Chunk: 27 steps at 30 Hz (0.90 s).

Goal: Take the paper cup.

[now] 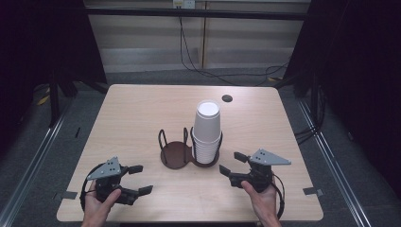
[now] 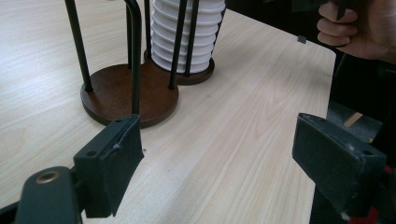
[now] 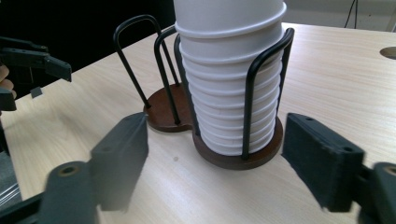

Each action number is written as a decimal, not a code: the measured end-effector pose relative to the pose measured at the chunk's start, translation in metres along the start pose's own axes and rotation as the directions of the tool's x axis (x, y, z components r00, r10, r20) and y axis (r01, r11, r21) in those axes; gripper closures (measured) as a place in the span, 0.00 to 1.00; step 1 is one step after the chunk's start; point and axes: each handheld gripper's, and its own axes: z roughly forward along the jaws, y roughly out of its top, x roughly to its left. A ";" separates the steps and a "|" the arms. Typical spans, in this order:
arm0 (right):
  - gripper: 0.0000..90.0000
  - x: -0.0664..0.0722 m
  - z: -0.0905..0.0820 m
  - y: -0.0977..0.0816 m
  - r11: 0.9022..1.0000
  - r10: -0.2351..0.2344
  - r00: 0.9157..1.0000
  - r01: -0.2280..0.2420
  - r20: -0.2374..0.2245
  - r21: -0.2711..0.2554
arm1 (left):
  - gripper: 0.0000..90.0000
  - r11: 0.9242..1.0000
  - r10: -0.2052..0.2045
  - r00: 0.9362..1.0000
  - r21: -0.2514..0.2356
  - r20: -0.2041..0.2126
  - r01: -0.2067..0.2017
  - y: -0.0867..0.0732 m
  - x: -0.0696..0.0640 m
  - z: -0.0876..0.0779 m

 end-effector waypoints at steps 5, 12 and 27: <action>0.19 -0.001 0.000 0.006 1.000 0.003 1.000 -0.003 -0.008 0.010 | 0.18 1.000 -0.001 1.000 0.003 0.001 0.001 0.000 0.000 0.000; 0.18 0.000 0.004 0.017 0.999 -0.009 1.000 0.010 -0.019 0.031 | 0.18 1.000 -0.008 1.000 -0.002 0.016 0.008 -0.002 -0.004 0.001; 0.16 -0.006 0.014 0.041 0.999 -0.026 0.999 0.028 -0.045 0.041 | 0.18 1.000 -0.019 1.000 -0.010 0.020 0.019 -0.002 -0.007 0.004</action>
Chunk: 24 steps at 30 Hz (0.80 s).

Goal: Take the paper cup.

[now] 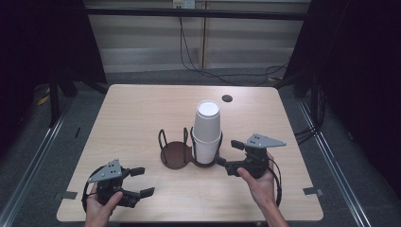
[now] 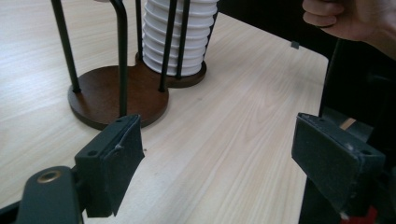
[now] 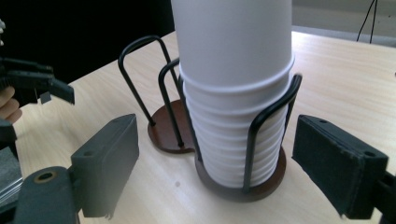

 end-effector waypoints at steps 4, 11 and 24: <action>0.16 -0.001 0.000 0.012 1.000 -0.024 1.000 0.024 -0.004 -0.001 | 0.19 0.999 0.032 0.999 0.019 -0.017 -0.032 0.002 0.000 0.001; 0.16 -0.002 -0.002 0.036 0.999 -0.053 0.999 0.053 -0.004 -0.004 | 0.18 1.000 0.006 1.000 0.010 -0.031 -0.005 0.002 0.005 0.000; 0.16 0.003 0.019 0.072 0.992 -0.111 0.994 0.111 0.007 0.056 | 0.19 0.999 0.007 1.000 0.042 -0.017 -0.006 0.001 0.003 0.002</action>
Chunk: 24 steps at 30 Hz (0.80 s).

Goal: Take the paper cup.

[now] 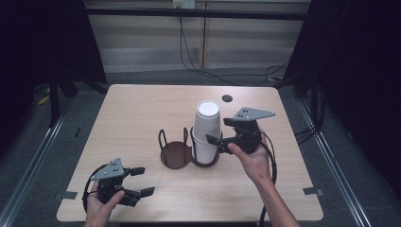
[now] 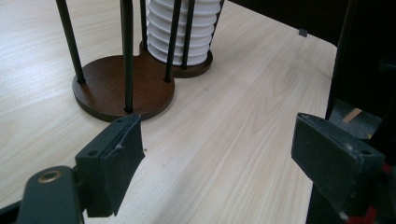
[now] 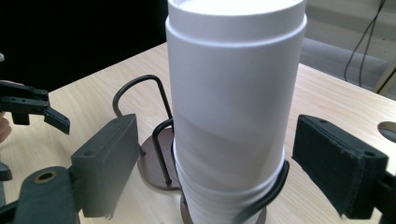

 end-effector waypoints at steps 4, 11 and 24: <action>0.16 -0.006 0.004 0.007 1.000 0.009 1.000 -0.009 -0.028 0.011 | 0.19 1.000 0.002 1.000 -0.004 -0.001 -0.002 0.001 0.000 0.000; 0.16 -0.008 0.010 0.020 1.000 0.006 0.999 -0.004 -0.048 0.028 | 0.19 1.000 -0.007 1.000 -0.012 -0.015 0.007 0.000 0.001 -0.003; 0.16 -0.011 0.024 0.039 0.998 -0.010 0.999 0.012 -0.044 0.055 | 0.19 1.000 -0.009 1.000 0.006 -0.008 0.009 0.000 0.001 -0.001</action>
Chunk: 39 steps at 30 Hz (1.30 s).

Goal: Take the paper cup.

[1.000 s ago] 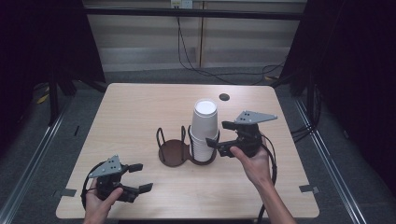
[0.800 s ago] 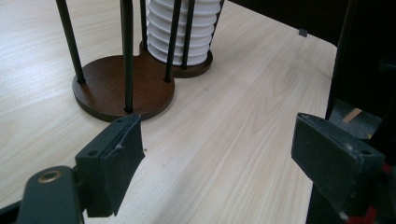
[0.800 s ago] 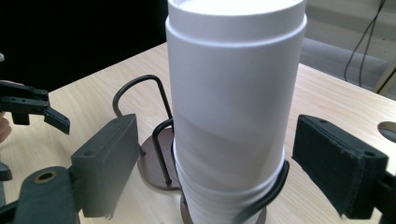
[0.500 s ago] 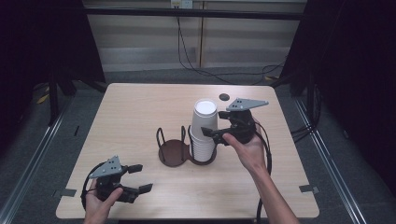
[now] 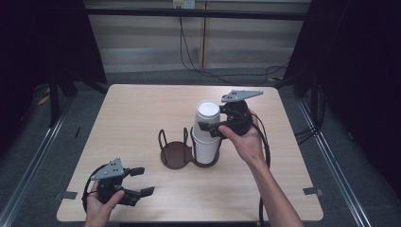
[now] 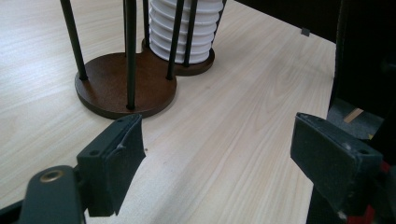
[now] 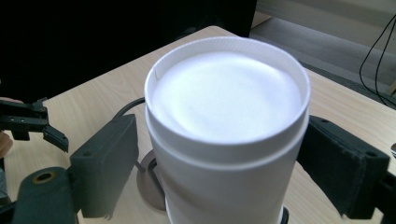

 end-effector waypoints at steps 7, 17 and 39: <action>0.16 -0.002 0.006 0.007 1.000 -0.003 1.000 0.003 -0.010 0.017 | 0.19 1.000 0.002 1.000 0.001 0.006 -0.002 0.000 0.000 0.001; 0.18 -0.006 0.016 0.005 1.000 0.015 1.000 -0.015 -0.018 0.023 | 0.19 1.000 -0.001 1.000 0.006 0.012 0.001 0.000 0.000 0.001; 0.23 -0.004 0.018 0.008 0.998 -0.011 1.000 0.011 0.001 0.056 | 0.18 1.000 -0.010 1.000 0.012 0.010 0.010 0.000 0.002 0.000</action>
